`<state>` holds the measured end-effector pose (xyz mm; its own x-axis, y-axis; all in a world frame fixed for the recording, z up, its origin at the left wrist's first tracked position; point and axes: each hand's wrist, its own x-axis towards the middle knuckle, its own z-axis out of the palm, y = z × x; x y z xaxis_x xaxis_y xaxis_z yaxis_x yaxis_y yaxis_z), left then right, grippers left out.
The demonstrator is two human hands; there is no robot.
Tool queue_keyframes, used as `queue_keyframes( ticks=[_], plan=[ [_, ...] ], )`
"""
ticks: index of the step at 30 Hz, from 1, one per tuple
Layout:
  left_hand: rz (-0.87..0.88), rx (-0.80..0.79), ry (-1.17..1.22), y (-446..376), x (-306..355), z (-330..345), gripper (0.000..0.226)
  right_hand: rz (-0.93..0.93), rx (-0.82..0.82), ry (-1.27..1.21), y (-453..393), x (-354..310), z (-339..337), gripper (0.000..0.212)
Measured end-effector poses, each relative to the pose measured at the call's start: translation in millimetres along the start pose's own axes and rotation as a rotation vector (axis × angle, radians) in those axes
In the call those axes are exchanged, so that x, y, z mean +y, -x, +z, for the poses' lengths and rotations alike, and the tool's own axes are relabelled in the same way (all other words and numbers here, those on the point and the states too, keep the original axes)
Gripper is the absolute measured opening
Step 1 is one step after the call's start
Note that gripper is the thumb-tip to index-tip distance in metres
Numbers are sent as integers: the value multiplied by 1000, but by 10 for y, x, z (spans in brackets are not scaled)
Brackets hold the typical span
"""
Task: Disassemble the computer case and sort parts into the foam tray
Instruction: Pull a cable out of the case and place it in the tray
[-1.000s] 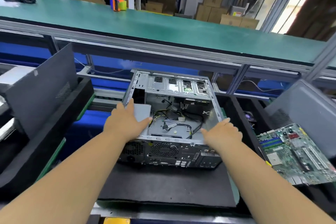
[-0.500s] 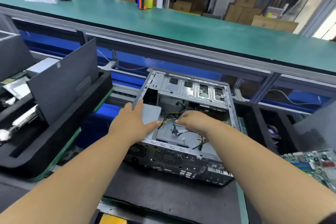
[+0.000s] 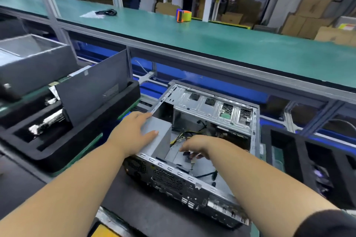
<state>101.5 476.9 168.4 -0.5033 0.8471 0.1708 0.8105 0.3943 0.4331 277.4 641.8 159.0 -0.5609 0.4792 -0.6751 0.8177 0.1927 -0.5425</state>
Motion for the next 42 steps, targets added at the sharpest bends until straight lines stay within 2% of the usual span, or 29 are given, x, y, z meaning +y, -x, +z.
queue_keyframes(
  ticks=[4, 8, 14, 18, 21, 25, 29, 32, 36, 39, 41, 42],
  plan=[
    [-5, 35, -5, 21, 42, -26, 64, -36, 61, -53, 138, 73, -141, 28],
    [-11, 34, -15, 32, 79, -47, 63, -103, 66, -48, 381, 95, -267, 35],
    [25, 29, -50, -8, 165, -51, 62, -274, 179, -157, 672, 136, -369, 24],
    [109, 17, 90, -166, 398, -92, 55, -310, 247, -266, 742, 201, -406, 18],
    [237, -73, 170, -287, 644, -108, 68, -368, 336, -276, 807, 178, -424, 25],
    [405, -229, 165, -368, 900, -79, 106, -436, 418, -288, 929, 58, -437, 33],
    [444, -205, 112, -415, 1037, -19, 113, -521, 442, -309, 1090, -81, -424, 30],
    [400, -190, 227, -472, 1089, -18, 100, -552, 462, -338, 1189, -167, -423, 24],
    [376, -168, 420, -557, 1131, -77, 54, -545, 544, -338, 1255, -223, -463, 20],
    [326, -181, 558, -627, 1116, -104, 37, -473, 609, -306, 1249, -164, -528, 17],
    [274, -188, 652, -666, 1089, -109, 30, -381, 672, -191, 1199, -66, -586, 18],
    [254, -196, 691, -682, 1075, -109, 29, -331, 679, -51, 1162, -8, -606, 18]
  ],
)
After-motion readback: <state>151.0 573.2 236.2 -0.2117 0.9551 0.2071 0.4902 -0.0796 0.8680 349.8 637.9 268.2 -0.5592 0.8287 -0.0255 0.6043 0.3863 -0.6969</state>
